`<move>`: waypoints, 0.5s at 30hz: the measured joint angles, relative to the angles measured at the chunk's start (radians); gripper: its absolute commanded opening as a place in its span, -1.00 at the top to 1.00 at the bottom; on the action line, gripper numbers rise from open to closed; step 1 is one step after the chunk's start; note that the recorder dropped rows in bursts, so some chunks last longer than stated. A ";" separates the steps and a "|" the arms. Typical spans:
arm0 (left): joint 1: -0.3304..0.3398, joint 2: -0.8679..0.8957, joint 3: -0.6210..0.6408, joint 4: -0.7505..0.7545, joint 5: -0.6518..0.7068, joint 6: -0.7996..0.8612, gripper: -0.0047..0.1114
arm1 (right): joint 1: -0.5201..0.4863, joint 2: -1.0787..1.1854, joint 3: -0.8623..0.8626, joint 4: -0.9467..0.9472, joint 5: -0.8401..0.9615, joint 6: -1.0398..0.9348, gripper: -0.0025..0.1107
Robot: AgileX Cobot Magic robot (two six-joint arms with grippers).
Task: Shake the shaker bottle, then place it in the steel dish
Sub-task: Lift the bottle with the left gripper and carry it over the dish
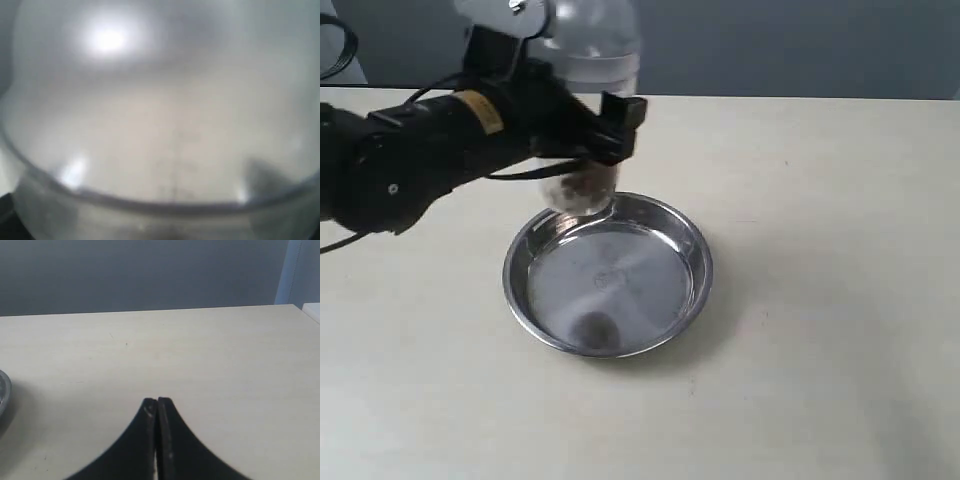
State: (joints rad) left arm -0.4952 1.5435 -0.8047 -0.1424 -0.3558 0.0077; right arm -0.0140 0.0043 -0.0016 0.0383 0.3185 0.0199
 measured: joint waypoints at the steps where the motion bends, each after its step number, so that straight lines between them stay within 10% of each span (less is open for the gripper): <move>1: -0.011 0.000 0.033 0.098 0.013 -0.061 0.91 | 0.000 0.000 0.000 0.000 0.000 0.000 0.97; 5: -0.149 0.000 0.046 0.390 0.057 -0.154 0.91 | 0.000 0.000 0.000 0.000 0.000 0.000 0.97; 8: -0.030 0.003 0.055 -0.057 -0.047 -0.027 0.91 | 0.000 0.000 0.000 0.000 0.000 0.000 0.97; 11: -0.106 -0.014 0.059 0.331 0.044 -0.128 0.91 | 0.000 0.000 0.000 0.000 0.000 0.000 0.97; 15: -0.039 0.022 0.071 0.088 0.019 -0.138 0.91 | 0.001 0.000 0.000 0.000 0.000 0.000 0.97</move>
State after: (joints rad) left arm -0.5339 1.5658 -0.7334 -0.0546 -0.3369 -0.1303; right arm -0.0126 0.0043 -0.0016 0.0383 0.3185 0.0199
